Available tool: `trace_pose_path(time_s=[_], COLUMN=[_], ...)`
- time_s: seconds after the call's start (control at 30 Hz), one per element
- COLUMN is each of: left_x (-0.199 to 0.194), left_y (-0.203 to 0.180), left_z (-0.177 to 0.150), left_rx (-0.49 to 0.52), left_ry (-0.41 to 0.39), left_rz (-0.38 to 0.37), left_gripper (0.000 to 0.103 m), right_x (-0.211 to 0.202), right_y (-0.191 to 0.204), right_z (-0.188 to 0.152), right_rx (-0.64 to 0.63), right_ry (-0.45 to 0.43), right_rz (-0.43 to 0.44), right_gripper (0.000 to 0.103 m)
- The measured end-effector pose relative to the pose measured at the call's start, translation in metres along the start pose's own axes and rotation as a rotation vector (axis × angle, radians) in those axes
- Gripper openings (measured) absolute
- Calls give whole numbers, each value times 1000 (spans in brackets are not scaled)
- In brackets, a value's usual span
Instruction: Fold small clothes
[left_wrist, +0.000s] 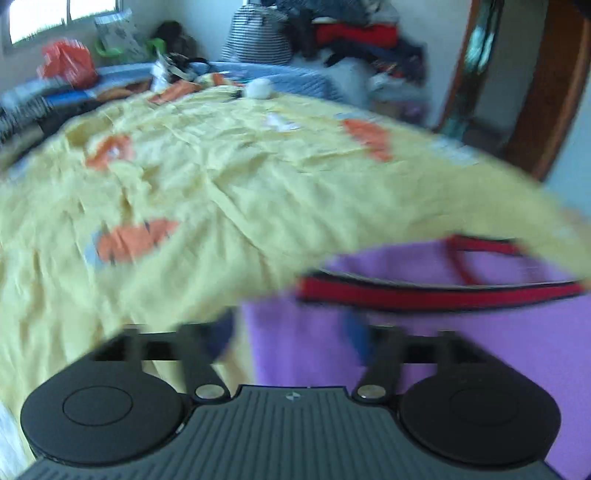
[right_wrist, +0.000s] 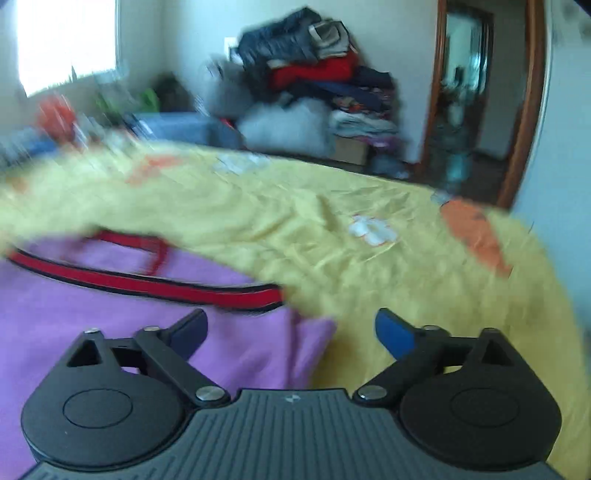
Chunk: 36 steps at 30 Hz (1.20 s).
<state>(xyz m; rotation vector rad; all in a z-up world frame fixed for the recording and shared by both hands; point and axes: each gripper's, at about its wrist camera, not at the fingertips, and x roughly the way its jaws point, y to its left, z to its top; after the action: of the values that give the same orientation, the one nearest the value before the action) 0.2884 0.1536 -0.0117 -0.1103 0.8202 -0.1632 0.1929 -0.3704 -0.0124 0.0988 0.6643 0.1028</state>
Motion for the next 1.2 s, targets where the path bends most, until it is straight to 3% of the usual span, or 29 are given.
trace_pose_path(time_s=[0.03, 0.17, 0.3, 0.37, 0.43, 0.53, 0.57, 0.63, 0.67, 0.7, 0.73, 0.77, 0.8, 0.87, 1.03, 1.2], left_x=[-15, -50, -62, -63, -60, -50, -44, -38, -35, -31, -25, -19, -16, -21, -53, -81], left_y=[3, 30, 64, 77, 84, 77, 73, 66, 64, 64, 64, 63, 62, 58, 48, 39], left_z=[-11, -66, -108, -118, -118, -120, -121, -120, -118, -117, -116, -118, -119, -120, -104, -97], left_rx=[-8, -116, -279, -374, -429, -503, -524, -538, -552, -568, -572, -567, -550, -500, -406, -343], left_ry=[11, 136, 212, 214, 226, 305, 333, 337, 343, 349, 370, 381, 371, 346, 236, 203], left_rz=[-81, -244, -331, -395, -433, -529, -568, -571, -571, -563, -542, -519, -509, -491, -464, -444], left_gripper=[87, 89, 97, 103, 103, 102, 100, 96, 85, 69, 26, 13, 13, 11, 9, 9], right_x=[-14, -56, -71, -74, -71, -60, -55, -48, -43, -36, -31, -29, -30, -34, -67, -103], right_y=[-11, -44, -55, -56, -50, -35, -31, -26, -25, -23, -19, -14, -9, 0, 4, 4], right_z=[-10, -67, -108, -118, -119, -118, -117, -113, -113, -114, -116, -117, -117, -115, -101, -94], right_rx=[71, 232, 333, 378, 415, 463, 476, 505, 536, 569, 572, 545, 518, 493, 510, 522], right_ry=[28, 96, 123, 93, 90, 122, 126, 123, 135, 164, 191, 184, 172, 173, 31, -44], right_rz=[66, 210, 294, 366, 426, 523, 548, 573, 576, 572, 545, 527, 505, 472, 515, 547], right_gripper=[99, 98, 89, 89, 89, 89, 89, 81, 58, 32, 27, 22, 9, 9, 8, 8])
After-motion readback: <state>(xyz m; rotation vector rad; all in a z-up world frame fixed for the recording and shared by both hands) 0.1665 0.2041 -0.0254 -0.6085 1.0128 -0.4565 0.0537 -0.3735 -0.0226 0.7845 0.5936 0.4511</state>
